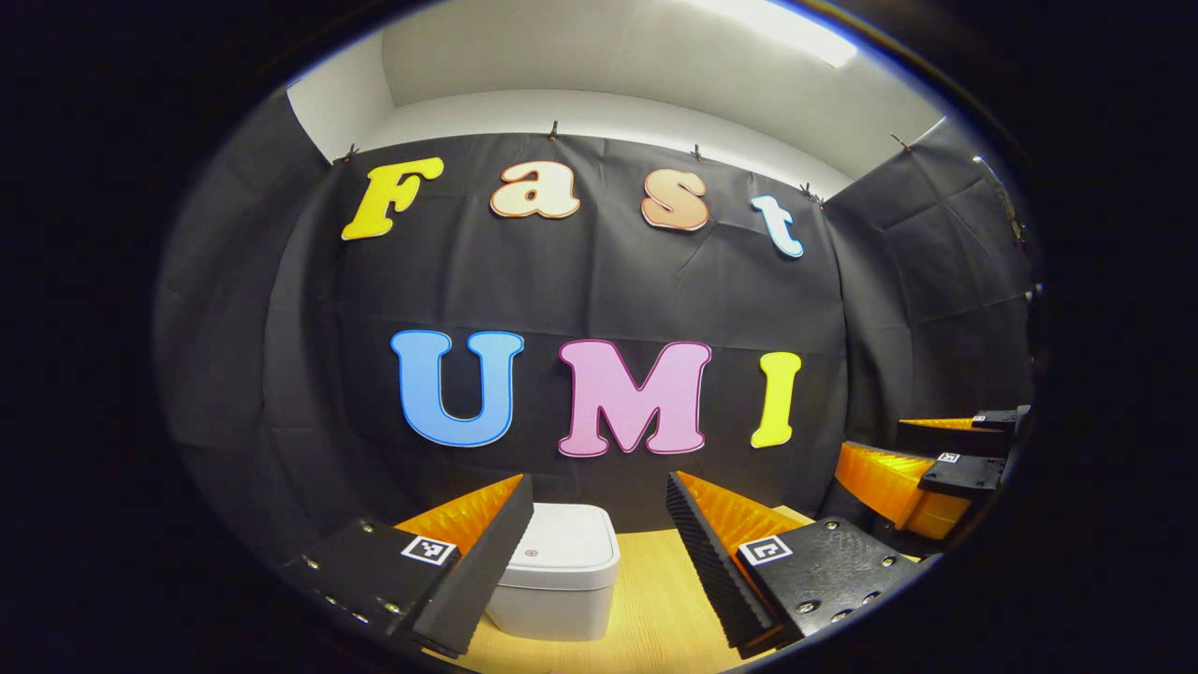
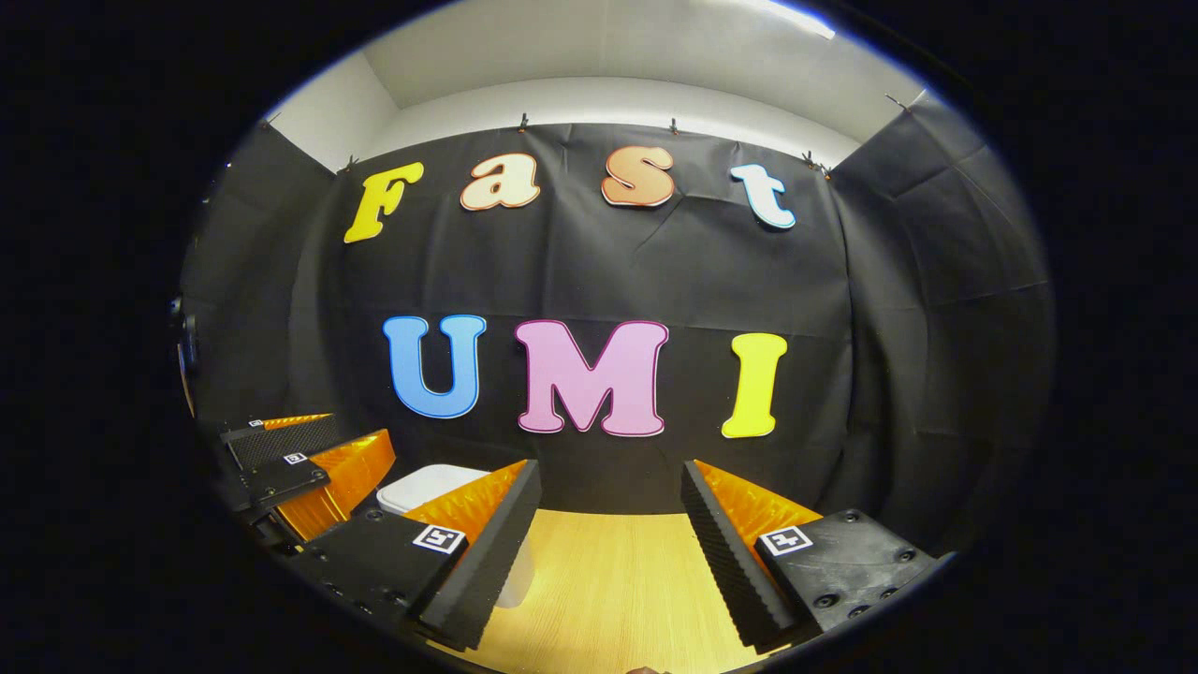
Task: Press the lid of the desktop garbage bin to open it, pick up the crumpled paper on the desktop and throw it into the bin, then pick up the pop can on the desktop and drop it into the bin, and finally close the garbage bin lid.
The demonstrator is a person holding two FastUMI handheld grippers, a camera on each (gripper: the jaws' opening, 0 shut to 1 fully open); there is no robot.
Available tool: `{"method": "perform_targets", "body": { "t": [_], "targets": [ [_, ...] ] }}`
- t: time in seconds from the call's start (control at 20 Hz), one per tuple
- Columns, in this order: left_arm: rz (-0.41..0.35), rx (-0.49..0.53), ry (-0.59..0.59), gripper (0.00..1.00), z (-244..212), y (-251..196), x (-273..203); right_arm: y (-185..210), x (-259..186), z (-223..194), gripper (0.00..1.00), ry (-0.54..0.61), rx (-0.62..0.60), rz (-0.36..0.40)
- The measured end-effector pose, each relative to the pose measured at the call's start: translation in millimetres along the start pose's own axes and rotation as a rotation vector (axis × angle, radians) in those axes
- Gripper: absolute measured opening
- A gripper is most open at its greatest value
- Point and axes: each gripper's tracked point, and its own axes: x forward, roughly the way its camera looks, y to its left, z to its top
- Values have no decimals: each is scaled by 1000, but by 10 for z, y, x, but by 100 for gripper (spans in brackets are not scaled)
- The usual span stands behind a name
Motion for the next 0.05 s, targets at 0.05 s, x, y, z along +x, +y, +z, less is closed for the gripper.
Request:
{"method": "perform_targets", "body": {
  "t": [0.05],
  "targets": [
    [0,1,-3,94,7,7,-7,14,-15,-13,98,5,-4,-1]
  ]
}}
